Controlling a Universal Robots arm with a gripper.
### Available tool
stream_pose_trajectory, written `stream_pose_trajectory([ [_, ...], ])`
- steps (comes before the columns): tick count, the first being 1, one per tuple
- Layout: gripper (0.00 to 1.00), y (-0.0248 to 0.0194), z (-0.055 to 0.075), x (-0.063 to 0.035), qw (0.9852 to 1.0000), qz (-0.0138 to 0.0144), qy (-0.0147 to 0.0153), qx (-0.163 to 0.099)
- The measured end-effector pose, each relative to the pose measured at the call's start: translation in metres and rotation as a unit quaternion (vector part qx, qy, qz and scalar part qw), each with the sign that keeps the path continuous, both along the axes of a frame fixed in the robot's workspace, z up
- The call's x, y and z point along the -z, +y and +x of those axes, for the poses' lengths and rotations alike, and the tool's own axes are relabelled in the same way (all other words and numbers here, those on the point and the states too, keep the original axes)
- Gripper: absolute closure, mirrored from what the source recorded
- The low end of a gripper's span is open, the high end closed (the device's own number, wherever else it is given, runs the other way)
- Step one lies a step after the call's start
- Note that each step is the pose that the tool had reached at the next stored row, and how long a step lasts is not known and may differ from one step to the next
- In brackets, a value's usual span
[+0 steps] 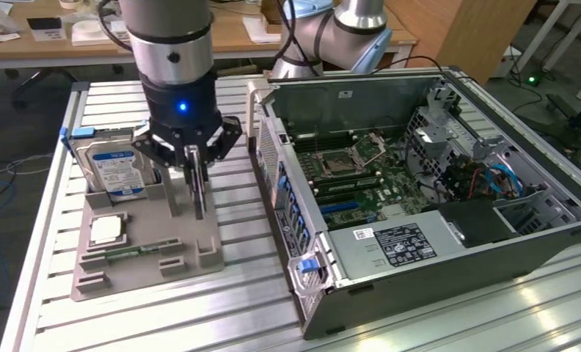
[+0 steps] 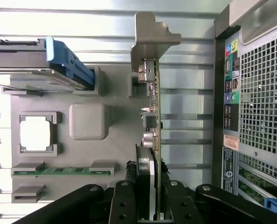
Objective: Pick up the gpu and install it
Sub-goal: 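Pick up the gpu and move the gpu toward the slot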
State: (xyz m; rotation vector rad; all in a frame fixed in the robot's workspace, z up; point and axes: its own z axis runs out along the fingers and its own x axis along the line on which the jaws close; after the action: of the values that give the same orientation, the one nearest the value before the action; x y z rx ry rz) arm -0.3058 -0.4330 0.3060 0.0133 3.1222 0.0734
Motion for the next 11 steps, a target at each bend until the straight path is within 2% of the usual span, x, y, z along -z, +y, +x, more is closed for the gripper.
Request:
stream_pose_trajectory([
  [11,0.72,0.0,0.0,-0.045,1.0,0.0014,0.0,0.0],
])
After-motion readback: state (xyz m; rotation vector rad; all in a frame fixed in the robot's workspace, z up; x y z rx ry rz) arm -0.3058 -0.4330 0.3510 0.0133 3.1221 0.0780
